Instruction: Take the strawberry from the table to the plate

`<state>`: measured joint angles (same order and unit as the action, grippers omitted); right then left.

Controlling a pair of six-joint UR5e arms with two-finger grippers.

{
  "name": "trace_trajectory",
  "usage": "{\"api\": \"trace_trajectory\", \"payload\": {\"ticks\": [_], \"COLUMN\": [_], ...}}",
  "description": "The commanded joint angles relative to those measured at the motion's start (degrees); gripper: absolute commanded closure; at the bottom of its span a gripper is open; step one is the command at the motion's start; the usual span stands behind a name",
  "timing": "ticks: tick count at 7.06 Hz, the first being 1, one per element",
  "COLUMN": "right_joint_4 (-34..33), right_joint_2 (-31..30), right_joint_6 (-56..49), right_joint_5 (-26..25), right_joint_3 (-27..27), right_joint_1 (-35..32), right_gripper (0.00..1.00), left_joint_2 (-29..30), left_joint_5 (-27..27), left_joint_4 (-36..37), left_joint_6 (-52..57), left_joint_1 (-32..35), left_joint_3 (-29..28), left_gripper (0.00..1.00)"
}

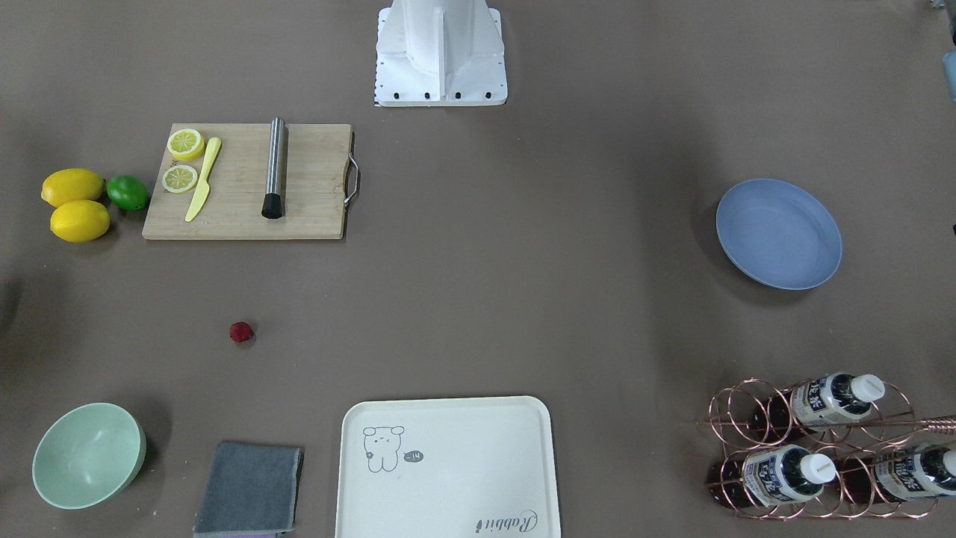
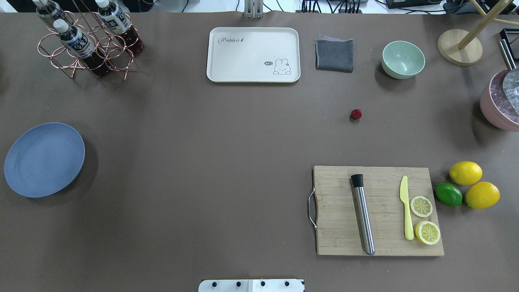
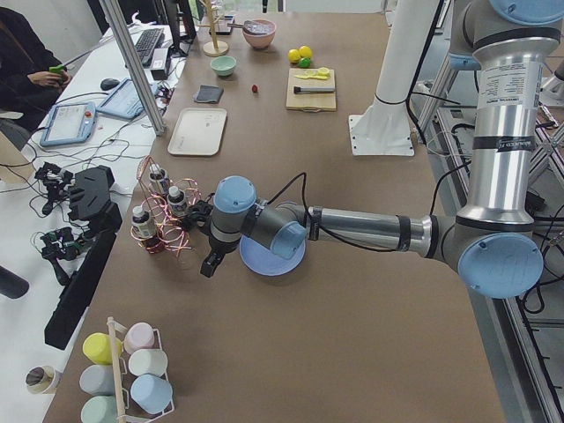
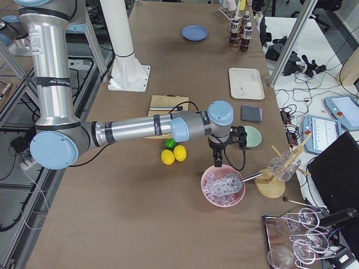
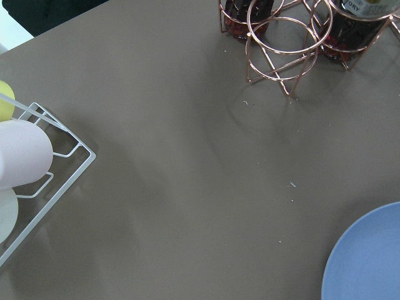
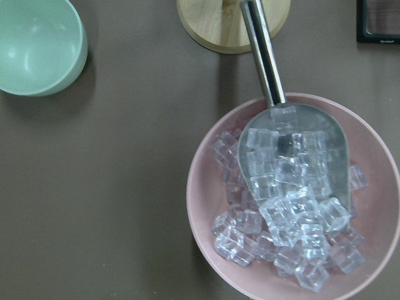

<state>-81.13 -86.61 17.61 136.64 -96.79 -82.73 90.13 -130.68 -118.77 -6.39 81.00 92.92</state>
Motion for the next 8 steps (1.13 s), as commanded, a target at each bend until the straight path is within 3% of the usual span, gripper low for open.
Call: {"api": "trace_trajectory", "payload": {"ticks": [1,3,5,8], "right_joint_4": [7.37,9.57,14.49,16.08], "right_joint_2": [-0.05,0.12,0.04,0.21], "right_joint_6": [8.22,12.33,19.0,22.81], "right_joint_5": [-0.06,-0.24,-0.68,-1.73], "right_joint_3": [0.02,-0.33,-0.07,-0.16], "right_joint_1": [4.4,6.78,9.59,12.4], "right_gripper": [0.0,0.0,0.0,0.0], "left_joint_2": [-0.65,-1.09,-1.09,-1.09], "left_joint_5": [-0.1,-0.01,0.78,4.02], "left_joint_4": [-13.17,-25.93,-33.24,-38.64], "left_joint_6": [-15.17,-21.35,-27.08,-29.12], "left_joint_1": [-5.83,-9.01,-12.35,-16.48], "left_joint_3": [-4.73,-12.21,-16.26,-19.88], "left_gripper": [0.02,0.02,0.02,0.02]}}
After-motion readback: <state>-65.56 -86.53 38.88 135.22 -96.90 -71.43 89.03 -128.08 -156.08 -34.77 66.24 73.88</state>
